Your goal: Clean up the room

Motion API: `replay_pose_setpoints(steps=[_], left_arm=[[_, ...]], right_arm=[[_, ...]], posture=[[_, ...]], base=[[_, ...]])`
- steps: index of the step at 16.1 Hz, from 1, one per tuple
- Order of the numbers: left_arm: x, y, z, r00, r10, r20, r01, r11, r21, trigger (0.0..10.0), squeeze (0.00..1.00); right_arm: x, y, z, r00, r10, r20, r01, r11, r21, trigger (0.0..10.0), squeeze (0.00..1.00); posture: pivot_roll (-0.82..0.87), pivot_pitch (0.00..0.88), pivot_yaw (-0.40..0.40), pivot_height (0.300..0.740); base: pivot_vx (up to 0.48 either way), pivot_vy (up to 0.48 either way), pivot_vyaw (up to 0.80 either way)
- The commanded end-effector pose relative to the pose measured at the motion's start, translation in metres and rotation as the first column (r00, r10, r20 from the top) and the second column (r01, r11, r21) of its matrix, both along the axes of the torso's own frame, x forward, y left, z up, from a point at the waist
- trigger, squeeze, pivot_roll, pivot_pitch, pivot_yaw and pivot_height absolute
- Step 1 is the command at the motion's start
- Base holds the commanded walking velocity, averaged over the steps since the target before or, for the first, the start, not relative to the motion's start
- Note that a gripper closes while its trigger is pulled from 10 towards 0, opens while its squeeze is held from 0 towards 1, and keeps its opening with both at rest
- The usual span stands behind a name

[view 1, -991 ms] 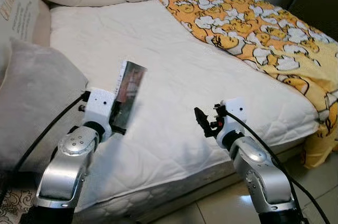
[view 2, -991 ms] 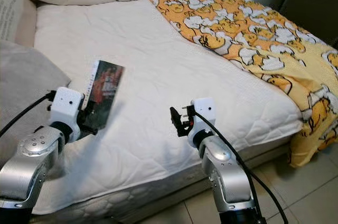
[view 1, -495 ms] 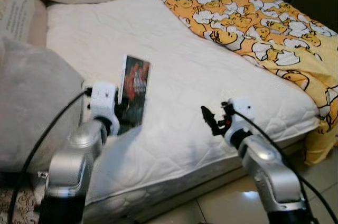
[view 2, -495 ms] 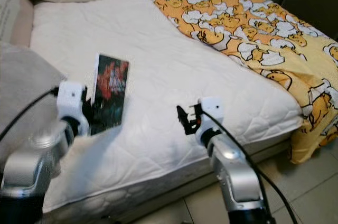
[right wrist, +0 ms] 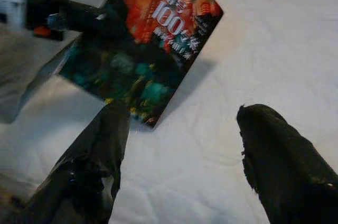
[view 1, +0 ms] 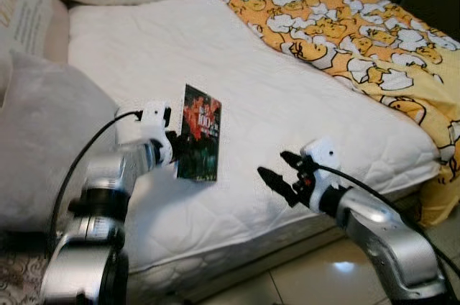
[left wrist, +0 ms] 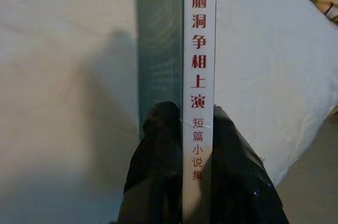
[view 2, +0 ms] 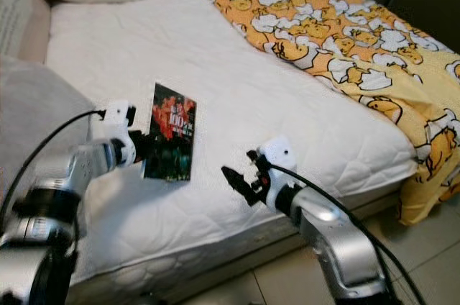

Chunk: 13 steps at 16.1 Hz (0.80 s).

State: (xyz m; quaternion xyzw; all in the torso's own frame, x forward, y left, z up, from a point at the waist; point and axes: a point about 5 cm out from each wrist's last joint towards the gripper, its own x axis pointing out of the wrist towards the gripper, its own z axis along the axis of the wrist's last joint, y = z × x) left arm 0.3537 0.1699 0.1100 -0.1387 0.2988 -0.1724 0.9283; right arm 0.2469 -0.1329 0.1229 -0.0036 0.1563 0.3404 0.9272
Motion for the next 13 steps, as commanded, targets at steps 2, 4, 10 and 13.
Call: replay_pose_setpoints(steps=[2,4,10,13], left_arm=[[0.011,0.0,0.003,1.0,0.028,-0.005,-0.028,0.997,-0.066,10.0,0.0],[0.011,0.003,-0.006,0.997,0.046,-0.06,-0.05,0.997,-0.061,10.0,0.0],[0.005,0.019,-0.027,0.991,0.087,-0.097,-0.077,0.992,0.096,10.0,0.99],[0.002,0.036,-0.031,0.983,0.156,-0.097,-0.138,0.975,0.175,10.0,1.0]], right_arm=[[-0.015,-0.003,0.006,0.995,0.084,-0.05,-0.084,0.996,0.011,10.0,0.0],[-0.026,-0.009,0.005,0.988,0.118,-0.104,-0.121,0.992,-0.022,10.0,0.0],[-0.029,-0.021,0.009,0.995,0.039,-0.087,-0.048,0.994,-0.101,10.0,0.0],[-0.026,-0.022,0.015,0.997,0.022,-0.071,-0.028,0.995,-0.091,10.0,0.0]], posture=[[-0.14,0.0,0.002,0.74],[-0.17,0.0,0.016,0.74],[-0.2,0.024,0.023,0.74],[-0.2,0.034,0.021,0.74]], base=[[0.0,0.0,0.0],[0.0,0.0,0.0],[0.0,0.0,0.0],[0.0,0.0,0.0]])
